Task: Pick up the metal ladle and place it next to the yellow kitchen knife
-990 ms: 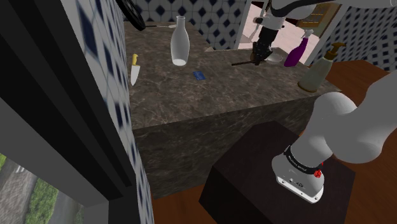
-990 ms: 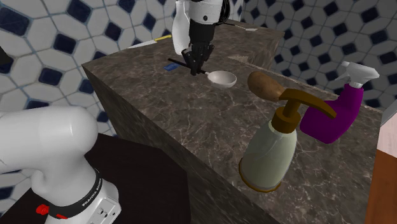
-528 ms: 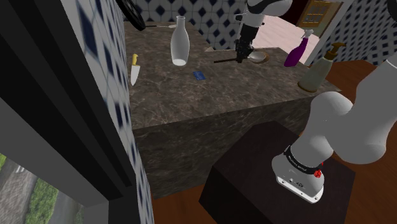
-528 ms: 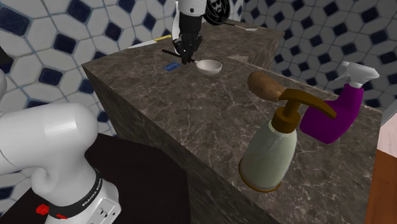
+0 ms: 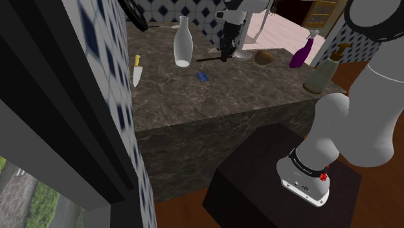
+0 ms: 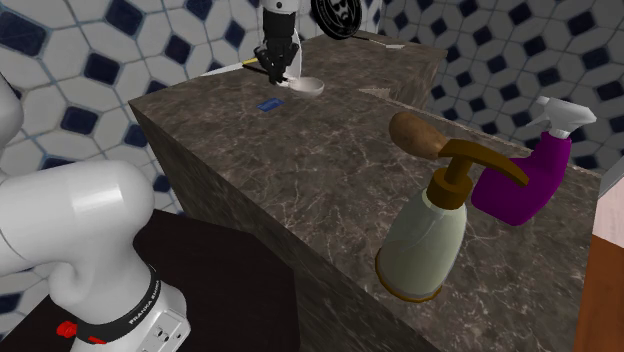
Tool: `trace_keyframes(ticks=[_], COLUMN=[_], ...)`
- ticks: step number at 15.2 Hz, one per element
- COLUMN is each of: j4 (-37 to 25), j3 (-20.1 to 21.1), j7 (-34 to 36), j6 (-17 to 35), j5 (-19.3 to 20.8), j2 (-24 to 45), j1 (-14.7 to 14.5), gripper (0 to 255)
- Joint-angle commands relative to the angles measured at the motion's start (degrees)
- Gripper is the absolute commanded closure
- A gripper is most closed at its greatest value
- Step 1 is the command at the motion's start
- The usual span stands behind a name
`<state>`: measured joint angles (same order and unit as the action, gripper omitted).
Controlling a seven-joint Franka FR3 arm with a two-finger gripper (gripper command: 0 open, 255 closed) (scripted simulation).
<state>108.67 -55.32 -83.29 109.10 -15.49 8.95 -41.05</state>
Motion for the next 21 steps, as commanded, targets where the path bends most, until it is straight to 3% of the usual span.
trace_keyframes(ticks=[1, 13, 21], j4=[-4.4, -34.5, -29.8], j3=[1.4, 10.8, 11.4], j7=[-0.3, 6.5, 5.0], j6=[-1.5, -12.4, -7.2], j5=[-4.1, -16.9, -17.9], j2=[5.0, 27.1, 28.2], j1=[1.0, 10.0, 9.2], gripper=[255, 255, 255])
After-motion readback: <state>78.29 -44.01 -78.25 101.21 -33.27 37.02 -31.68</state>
